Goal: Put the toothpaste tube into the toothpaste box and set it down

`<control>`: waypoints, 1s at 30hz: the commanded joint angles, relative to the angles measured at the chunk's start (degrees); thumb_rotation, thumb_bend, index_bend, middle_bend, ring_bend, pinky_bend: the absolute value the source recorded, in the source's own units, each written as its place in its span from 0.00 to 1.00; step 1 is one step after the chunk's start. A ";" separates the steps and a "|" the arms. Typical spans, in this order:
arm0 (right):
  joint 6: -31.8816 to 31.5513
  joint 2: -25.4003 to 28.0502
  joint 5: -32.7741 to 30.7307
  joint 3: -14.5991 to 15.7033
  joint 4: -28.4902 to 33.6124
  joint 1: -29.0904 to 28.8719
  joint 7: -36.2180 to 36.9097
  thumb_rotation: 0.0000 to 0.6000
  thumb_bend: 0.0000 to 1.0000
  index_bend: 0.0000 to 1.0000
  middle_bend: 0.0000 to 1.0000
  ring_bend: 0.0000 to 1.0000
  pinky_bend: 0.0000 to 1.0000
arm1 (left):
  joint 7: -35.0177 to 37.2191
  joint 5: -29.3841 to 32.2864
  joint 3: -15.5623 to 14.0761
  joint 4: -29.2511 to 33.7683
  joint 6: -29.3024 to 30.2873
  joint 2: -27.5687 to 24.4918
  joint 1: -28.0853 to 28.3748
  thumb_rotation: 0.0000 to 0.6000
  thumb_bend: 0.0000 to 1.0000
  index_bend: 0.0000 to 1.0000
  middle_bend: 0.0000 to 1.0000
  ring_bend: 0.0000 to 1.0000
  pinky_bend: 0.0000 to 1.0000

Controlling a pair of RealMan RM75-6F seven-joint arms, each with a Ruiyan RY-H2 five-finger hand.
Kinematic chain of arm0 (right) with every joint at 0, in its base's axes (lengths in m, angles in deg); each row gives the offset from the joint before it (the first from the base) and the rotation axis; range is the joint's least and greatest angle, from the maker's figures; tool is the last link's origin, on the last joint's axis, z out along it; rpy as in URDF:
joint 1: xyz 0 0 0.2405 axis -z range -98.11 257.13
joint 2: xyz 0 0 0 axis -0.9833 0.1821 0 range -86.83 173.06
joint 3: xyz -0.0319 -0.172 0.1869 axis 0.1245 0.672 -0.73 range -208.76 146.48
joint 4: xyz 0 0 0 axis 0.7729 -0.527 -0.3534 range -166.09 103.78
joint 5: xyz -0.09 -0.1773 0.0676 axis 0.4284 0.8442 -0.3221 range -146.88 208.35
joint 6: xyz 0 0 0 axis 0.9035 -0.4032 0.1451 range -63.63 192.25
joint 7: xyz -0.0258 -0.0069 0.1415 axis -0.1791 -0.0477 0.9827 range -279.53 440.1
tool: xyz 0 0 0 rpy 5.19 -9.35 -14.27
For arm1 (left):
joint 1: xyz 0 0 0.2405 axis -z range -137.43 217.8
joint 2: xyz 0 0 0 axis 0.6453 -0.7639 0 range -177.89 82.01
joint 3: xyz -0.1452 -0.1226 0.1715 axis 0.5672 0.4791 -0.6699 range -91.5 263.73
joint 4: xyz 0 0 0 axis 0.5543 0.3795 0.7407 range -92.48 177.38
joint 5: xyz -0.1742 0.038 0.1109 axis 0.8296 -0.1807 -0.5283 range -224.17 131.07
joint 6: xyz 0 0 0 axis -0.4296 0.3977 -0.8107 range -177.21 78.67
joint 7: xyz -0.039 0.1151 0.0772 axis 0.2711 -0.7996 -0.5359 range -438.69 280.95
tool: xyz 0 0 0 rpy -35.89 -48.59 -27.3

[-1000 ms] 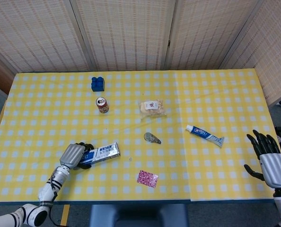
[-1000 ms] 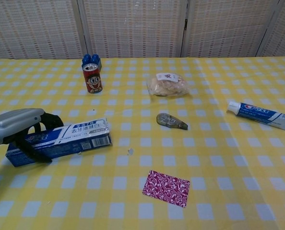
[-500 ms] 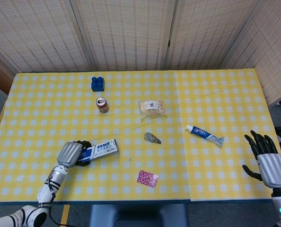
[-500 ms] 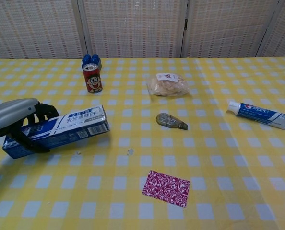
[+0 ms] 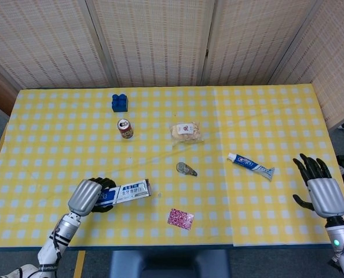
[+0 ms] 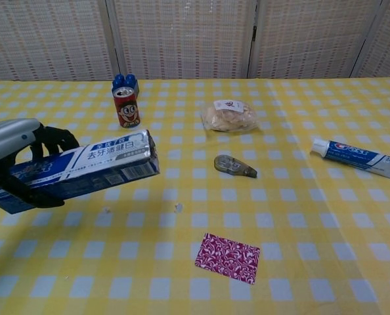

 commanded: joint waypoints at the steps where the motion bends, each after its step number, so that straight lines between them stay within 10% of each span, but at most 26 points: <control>1: 13.25 0.07 -10.54 -3.64 -1.51 -5.85 2.67 1.00 0.26 0.29 0.26 0.21 0.12 | -0.47 -0.58 -0.23 0.68 0.76 -0.22 -0.37 1.00 0.33 0.55 0.63 0.49 0.58; 30: 23.59 -16.82 -35.03 -8.63 -12.98 -18.11 -18.35 1.00 0.26 0.45 0.38 0.32 0.24 | 7.54 -1.75 -0.23 1.13 3.89 -6.44 -2.70 1.00 0.33 0.55 0.63 0.49 0.58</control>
